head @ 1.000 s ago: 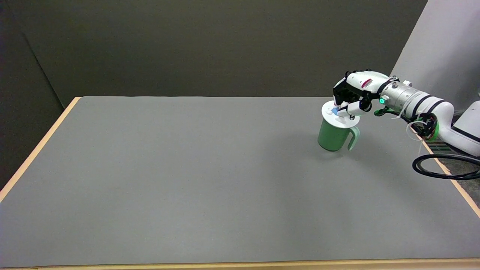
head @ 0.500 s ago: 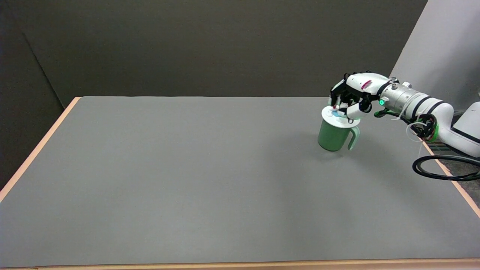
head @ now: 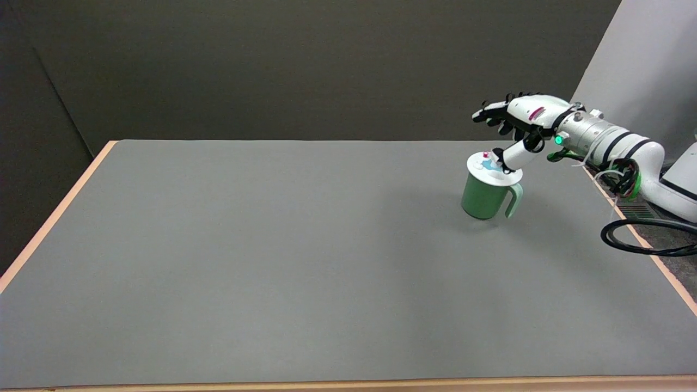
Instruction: Place the white cup lid onto the cup.
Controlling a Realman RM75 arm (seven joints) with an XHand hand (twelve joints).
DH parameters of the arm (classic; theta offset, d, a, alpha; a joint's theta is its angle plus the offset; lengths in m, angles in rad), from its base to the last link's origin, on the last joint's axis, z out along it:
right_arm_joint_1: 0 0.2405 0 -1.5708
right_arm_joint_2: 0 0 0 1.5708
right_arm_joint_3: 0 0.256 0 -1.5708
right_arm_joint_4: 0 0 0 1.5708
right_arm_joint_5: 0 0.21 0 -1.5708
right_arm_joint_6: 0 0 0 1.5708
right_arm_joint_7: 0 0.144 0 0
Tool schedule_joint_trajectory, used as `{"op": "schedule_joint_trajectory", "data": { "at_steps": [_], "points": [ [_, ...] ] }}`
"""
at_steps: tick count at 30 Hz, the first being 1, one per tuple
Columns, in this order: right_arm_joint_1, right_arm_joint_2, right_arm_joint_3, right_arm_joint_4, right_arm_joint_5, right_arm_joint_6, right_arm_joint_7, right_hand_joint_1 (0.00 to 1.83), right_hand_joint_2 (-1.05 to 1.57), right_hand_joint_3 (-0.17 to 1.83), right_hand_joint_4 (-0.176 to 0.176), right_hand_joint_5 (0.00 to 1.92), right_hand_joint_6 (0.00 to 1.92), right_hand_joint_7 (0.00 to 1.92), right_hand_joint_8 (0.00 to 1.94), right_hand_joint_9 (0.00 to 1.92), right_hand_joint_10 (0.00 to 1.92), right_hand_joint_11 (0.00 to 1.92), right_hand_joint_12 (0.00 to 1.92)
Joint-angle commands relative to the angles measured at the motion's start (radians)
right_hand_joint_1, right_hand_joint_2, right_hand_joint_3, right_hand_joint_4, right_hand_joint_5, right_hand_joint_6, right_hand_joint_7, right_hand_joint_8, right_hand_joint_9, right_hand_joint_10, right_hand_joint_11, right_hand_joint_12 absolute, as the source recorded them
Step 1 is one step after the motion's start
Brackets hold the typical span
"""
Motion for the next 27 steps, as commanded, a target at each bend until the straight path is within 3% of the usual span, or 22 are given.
{"op": "schedule_joint_trajectory", "data": {
  "at_steps": [1, 8, 12, 16, 18, 27],
  "points": [
    [0.003, -0.001, 0.121, -0.001, -0.089, 0.033, -0.003, 0.83, 0.58, 1.11, 0.148, 0.46, 0.17, 0.61, 0.18, 0.76, 0.22, 0.9, 0.69],
    [0.003, -0.001, 0.14, 0.038, -0.189, 0.146, 0.003, 0.79, 0.64, 1.08, 0.169, 0.52, 0.18, 0.64, 0.19, 0.79, 0.23, 0.91, 0.67],
    [0.002, -0.001, 0.146, 0.117, -0.192, 0.156, 0.004, 0.74, 0.67, 1.09, 0.147, 0.49, 0.18, 0.66, 0.18, 0.82, 0.25, 0.95, 0.64],
    [-0.001, -0.001, 0.146, 0.191, -0.197, 0.157, 0.004, 0.7, 0.68, 1.09, 0.081, 0.39, 0.16, 0.65, 0.19, 0.83, 0.27, 0.95, 0.63],
    [-0.001, -0.001, 0.146, 0.238, -0.197, 0.157, 0.004, 0.65, 0.67, 1.08, 0.054, 0.33, 0.15, 0.6, 0.18, 0.77, 0.25, 0.84, 0.65],
    [0.002, -0.045, 0.174, 0.354, -0.198, 0.146, 0.004, 0.54, 0.66, 1.08, 0.031, 0.27, 0.15, 0.51, 0.17, 0.68, 0.23, 0.69, 0.59]
  ]
}}
